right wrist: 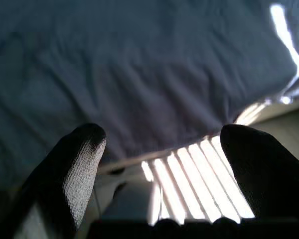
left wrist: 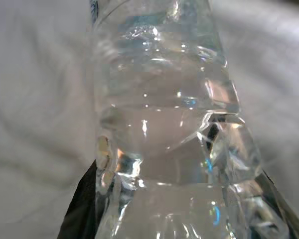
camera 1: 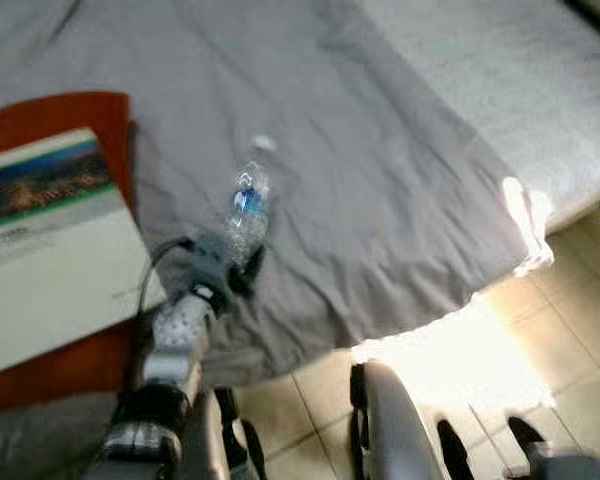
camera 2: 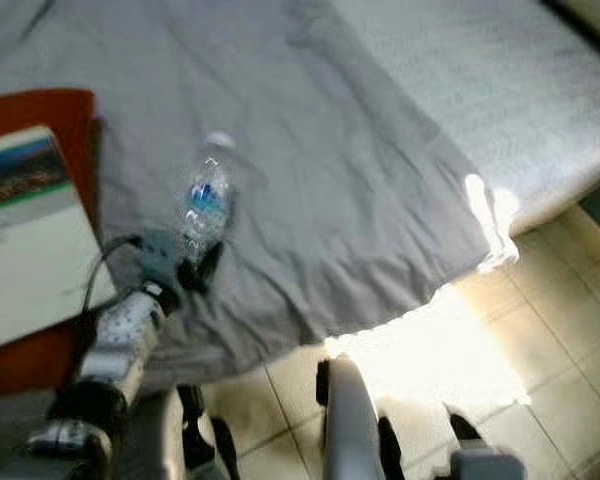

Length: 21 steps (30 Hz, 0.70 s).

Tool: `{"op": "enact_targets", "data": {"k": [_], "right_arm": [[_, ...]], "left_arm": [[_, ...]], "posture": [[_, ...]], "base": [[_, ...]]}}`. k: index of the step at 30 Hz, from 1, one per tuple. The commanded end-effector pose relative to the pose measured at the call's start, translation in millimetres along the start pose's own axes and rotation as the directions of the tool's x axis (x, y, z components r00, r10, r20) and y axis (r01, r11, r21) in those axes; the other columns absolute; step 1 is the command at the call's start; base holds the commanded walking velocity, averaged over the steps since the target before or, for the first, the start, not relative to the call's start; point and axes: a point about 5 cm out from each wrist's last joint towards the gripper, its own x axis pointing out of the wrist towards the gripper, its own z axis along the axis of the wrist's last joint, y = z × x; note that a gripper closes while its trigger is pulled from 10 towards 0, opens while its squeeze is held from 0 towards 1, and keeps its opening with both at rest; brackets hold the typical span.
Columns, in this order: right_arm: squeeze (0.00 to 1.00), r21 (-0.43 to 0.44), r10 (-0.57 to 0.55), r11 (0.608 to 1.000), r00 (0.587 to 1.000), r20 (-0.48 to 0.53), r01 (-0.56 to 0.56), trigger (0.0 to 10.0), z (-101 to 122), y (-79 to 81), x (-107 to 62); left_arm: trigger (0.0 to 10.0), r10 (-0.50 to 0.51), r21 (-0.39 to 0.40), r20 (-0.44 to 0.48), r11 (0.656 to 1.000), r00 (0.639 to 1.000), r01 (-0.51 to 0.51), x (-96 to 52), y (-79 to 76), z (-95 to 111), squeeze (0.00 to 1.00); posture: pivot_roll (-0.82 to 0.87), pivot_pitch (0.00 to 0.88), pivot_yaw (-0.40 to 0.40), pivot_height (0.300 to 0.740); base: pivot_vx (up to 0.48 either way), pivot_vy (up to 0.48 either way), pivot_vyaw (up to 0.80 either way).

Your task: Clean up the room

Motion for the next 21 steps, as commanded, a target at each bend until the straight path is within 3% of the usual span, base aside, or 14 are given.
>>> {"op": "enact_targets", "data": {"k": [1,3,5,6,8,12,13,14,15,17,21], "right_arm": [[0.00,0.019,-0.029,0.999,0.999,-0.034,0.030,10.0,-10.3,-3.9,6.2],[0.00,0.024,-0.037,0.999,0.999,0.006,0.036,10.0,-9.3,-6.8,24.9],[0.00,0.020,-0.038,0.999,0.999,0.016,0.038,10.0,-9.6,-8.1,30.8],[0.00,0.019,-0.038,0.999,0.999,0.031,0.037,10.0,-12.8,-10.3,47.1],[0.00,0.020,-0.038,0.999,0.998,0.039,0.037,10.0,-12.8,-10.4,51.9],[0.00,0.001,-0.002,1.000,0.996,0.090,0.002,10.0,-7.5,-4.8,75.3],[0.00,0.005,0.015,1.000,0.995,0.103,-0.015,10.0,-6.0,-3.0,77.7],[0.00,0.005,0.015,1.000,0.995,0.103,-0.015,10.0,-6.0,-3.0,77.7],[0.00,0.028,0.032,0.999,0.993,0.111,-0.035,10.0,-5.4,-0.8,85.0],[0.00,0.049,0.032,0.998,0.994,0.107,-0.038,10.0,-6.7,-0.4,90.2],[0.00,0.049,0.041,0.998,0.994,0.102,-0.046,10.0,-9.2,-1.4,97.6]], "left_arm": [[0.0,-0.034,0.012,0.071,0.999,0.997,0.033,-5.4,-5.0,17.8,0.00],[0.0,-0.039,0.022,0.083,0.999,0.996,0.037,-19.2,-13.6,18.6,0.00],[0.0,-0.028,0.035,0.086,0.999,0.996,0.025,-24.9,-14.4,19.2,0.00],[0.0,0.033,0.050,0.078,0.998,0.996,-0.037,-32.7,-7.9,16.3,0.00],[0.0,0.063,0.054,0.076,0.996,0.995,-0.067,-37.8,-4.5,16.9,0.00],[0.0,0.209,0.034,-0.004,0.977,0.978,-0.209,-78.1,5.1,6.3,0.00],[9.7,0.236,0.040,-0.026,0.971,0.971,-0.235,-87.1,6.1,3.2,0.00],[9.7,0.236,0.040,-0.026,0.971,0.971,-0.235,-87.1,6.1,3.2,0.00],[10.0,0.311,0.057,-0.111,0.950,0.944,-0.307,-107.0,9.1,-14.8,0.00],[10.0,0.337,0.046,-0.150,0.941,0.929,-0.334,-114.0,8.8,-25.3,0.00],[10.0,0.309,0.018,-0.160,0.951,0.938,-0.310,-106.6,1.0,-28.7,0.00]], "posture": [[-0.12,0.045,0.020,0.599],[-0.07,0.000,0.018,0.599],[-0.07,0.000,0.018,0.599],[-0.02,0.000,0.005,0.599],[-0.02,0.000,0.005,0.599],[0.03,0.000,-0.021,0.599],[0.03,0.000,-0.021,0.603],[0.03,0.000,-0.021,0.603],[0.05,0.000,-0.036,0.612],[0.05,0.000,-0.038,0.620],[0.06,0.000,-0.040,0.642]], "base": [[0.000,0.000,0.00],[0.000,0.000,0.00],[0.000,0.000,0.00],[0.000,0.000,0.00],[0.000,0.000,0.00],[0.000,0.000,0.00],[0.000,0.000,-0.46],[0.000,0.000,-0.46],[0.000,0.000,-0.41],[0.000,0.000,-0.21],[0.000,0.000,0.00]]}}
